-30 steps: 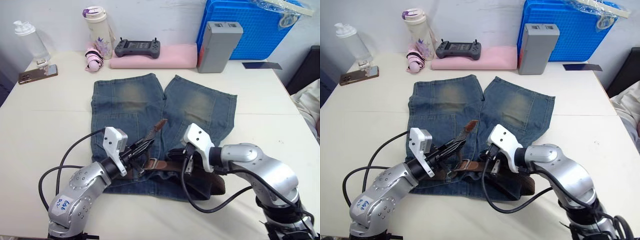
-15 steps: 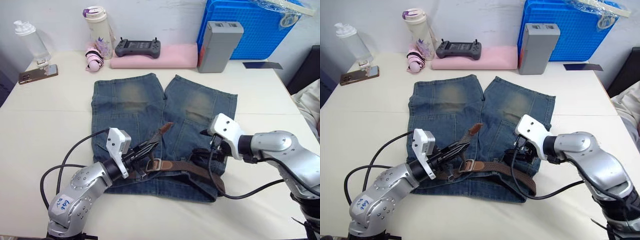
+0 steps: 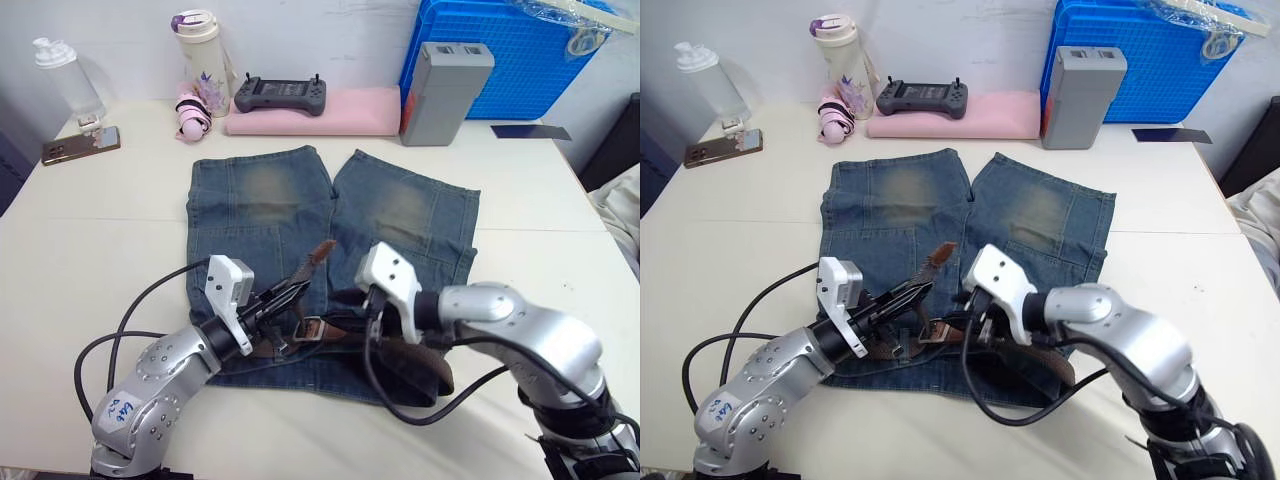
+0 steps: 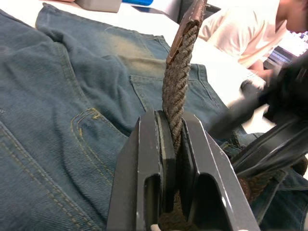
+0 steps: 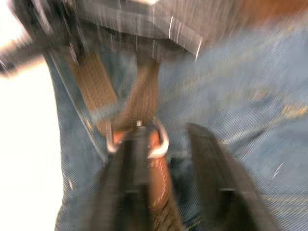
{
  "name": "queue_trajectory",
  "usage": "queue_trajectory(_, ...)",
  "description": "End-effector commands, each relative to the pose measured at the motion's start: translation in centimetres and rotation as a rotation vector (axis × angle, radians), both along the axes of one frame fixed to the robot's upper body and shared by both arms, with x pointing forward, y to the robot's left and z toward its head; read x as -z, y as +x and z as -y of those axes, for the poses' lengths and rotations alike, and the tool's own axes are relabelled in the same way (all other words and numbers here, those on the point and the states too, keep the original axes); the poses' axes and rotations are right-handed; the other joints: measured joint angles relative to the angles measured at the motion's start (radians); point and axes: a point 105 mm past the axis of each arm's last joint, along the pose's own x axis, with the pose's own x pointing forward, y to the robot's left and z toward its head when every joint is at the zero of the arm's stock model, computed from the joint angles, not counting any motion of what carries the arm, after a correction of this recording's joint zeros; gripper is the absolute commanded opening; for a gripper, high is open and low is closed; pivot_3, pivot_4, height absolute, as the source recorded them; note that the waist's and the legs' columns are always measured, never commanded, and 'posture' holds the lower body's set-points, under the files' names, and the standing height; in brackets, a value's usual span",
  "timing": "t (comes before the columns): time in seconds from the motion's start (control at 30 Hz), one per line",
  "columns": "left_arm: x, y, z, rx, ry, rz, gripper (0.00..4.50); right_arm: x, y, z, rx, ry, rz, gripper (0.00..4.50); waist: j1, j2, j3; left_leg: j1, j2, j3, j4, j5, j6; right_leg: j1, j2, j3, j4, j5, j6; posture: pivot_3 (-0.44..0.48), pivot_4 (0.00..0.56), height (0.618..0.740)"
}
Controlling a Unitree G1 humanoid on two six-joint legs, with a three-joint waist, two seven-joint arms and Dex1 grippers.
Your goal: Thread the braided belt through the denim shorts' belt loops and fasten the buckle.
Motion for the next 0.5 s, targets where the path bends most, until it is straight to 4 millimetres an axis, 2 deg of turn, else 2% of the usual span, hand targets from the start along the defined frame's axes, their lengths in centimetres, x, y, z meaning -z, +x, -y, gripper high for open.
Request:
queue_trajectory(0.03,-1.3,-0.7,0.1,0.008,-0.022,0.056,0.00,0.3,-0.3,-0.8,-0.016,-0.007,0.036,0.08,-0.001,0.000,0.000,0.000,0.000,0.000,0.000,0.000,0.000,0.000,0.000,0.000,0.000,0.000,0.000,0.000,0.150,0.712)
queue_trajectory(0.17,-0.9,-1.0,-0.4,-0.015,-0.008,0.041,0.00,1.9,-0.1,-1.4,-0.004,-0.044,0.011,0.08,-0.005,0.000,0.000,0.001,0.001,0.000,0.000,0.000,-0.001,0.000,0.001,0.000,0.000,0.000,0.000,0.000,0.150,0.712)
queue_trajectory(0.3,1.1,-1.6,-2.7,-0.083,0.050,-0.012,0.00,3.5,0.6,-1.2,0.023,-0.098,0.005,0.08,-0.009,0.000,0.000,0.003,0.001,0.000,0.000,0.001,-0.002,0.000,0.001,0.001,0.000,-0.001,-0.001,0.000,0.150,0.712)
queue_trajectory(0.4,3.2,-2.5,-4.8,-0.142,0.096,-0.075,0.00,3.6,0.9,-1.2,0.026,-0.113,0.023,0.08,-0.010,0.001,0.000,0.003,0.001,0.000,0.000,0.001,-0.002,0.000,0.001,0.001,0.000,-0.001,-0.001,0.000,0.150,0.712)
queue_trajectory(0.5,4.4,-3.1,-6.1,-0.184,0.116,-0.106,0.00,3.2,0.9,-1.3,0.010,-0.110,0.042,0.08,-0.006,0.001,0.000,0.003,0.001,0.000,0.000,0.000,-0.002,-0.001,0.000,0.001,-0.001,-0.001,-0.002,0.000,0.150,0.712)
